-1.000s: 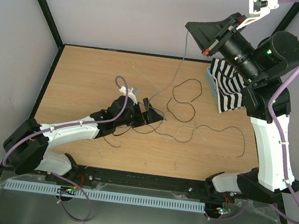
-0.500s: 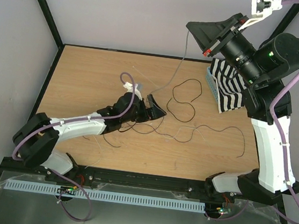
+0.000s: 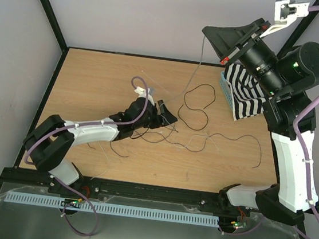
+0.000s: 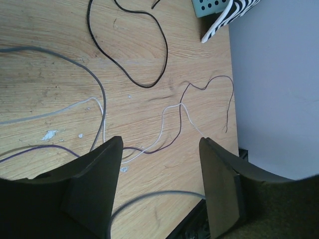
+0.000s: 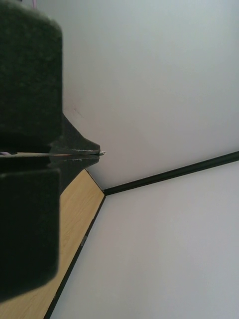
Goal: Zip-tie the wires
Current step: Straighten the cable at the center of the board.
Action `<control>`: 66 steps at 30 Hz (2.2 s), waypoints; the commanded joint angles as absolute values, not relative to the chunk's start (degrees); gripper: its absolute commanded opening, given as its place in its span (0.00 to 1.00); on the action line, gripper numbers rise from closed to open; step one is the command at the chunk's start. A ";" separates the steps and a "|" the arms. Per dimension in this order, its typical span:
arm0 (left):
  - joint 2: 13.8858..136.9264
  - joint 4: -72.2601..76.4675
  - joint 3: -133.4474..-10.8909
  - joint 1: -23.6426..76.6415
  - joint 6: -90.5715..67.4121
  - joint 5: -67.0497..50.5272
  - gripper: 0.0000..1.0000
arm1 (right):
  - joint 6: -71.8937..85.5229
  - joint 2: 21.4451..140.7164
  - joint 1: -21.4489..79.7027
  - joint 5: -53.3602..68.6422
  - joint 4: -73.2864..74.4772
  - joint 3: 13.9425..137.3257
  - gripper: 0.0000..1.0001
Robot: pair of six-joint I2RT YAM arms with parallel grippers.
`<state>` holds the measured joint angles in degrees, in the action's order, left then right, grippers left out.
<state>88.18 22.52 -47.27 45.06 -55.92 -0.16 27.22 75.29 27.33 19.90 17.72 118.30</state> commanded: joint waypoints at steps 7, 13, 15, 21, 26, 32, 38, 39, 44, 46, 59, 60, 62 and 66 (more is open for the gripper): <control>86.45 26.63 -45.79 44.43 -52.71 -1.97 0.18 | 26.17 73.03 27.22 17.89 15.74 116.12 0.00; 77.64 24.38 -40.39 39.67 -47.54 -2.42 0.00 | 19.93 70.81 27.21 6.13 22.35 112.24 0.00; 73.10 20.50 -38.19 36.93 -45.93 -2.15 0.00 | 17.43 69.36 27.17 -0.42 24.56 109.64 0.00; 58.86 0.64 -37.44 28.17 -37.20 2.93 0.00 | 11.19 65.04 27.18 -17.38 28.43 101.00 0.00; 52.20 -14.85 -40.64 23.00 -28.79 9.93 0.00 | 9.37 62.94 27.18 -24.48 29.65 90.72 0.00; 45.03 -22.11 -38.22 16.20 -24.92 14.37 0.00 | 8.14 61.44 26.78 -37.94 30.85 77.27 0.00; 42.65 -23.52 -35.16 9.38 -24.98 11.20 0.00 | 9.21 63.90 23.21 -44.26 30.85 66.84 0.00; 42.86 -23.56 -34.89 8.72 -25.08 10.91 0.00 | 10.09 64.51 21.52 -43.59 30.85 65.51 0.00; 45.13 -23.36 -32.99 8.46 -27.67 11.83 0.00 | 12.78 68.41 18.64 -43.98 29.06 60.00 0.00; 46.94 -23.11 -32.44 8.43 -29.55 12.11 0.00 | 14.17 69.99 18.50 -42.97 27.89 58.38 0.00; 55.46 -15.08 -27.75 8.55 -33.18 13.09 0.00 | 17.59 77.02 18.53 -32.03 18.72 48.49 0.00; 55.88 -14.46 -27.47 8.59 -33.29 13.26 0.00 | 17.80 77.40 18.50 -31.21 18.09 47.85 0.00; 56.72 -13.63 -27.09 8.68 -33.31 13.87 0.00 | 18.26 78.34 18.52 -29.68 16.56 46.82 0.00; 58.48 -12.13 -26.69 8.80 -33.24 14.48 0.00 | 18.63 81.07 18.52 -27.78 14.85 46.02 0.00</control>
<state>57.30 -15.49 -27.14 8.71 -32.71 12.80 17.17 79.20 18.72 -30.35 18.68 46.68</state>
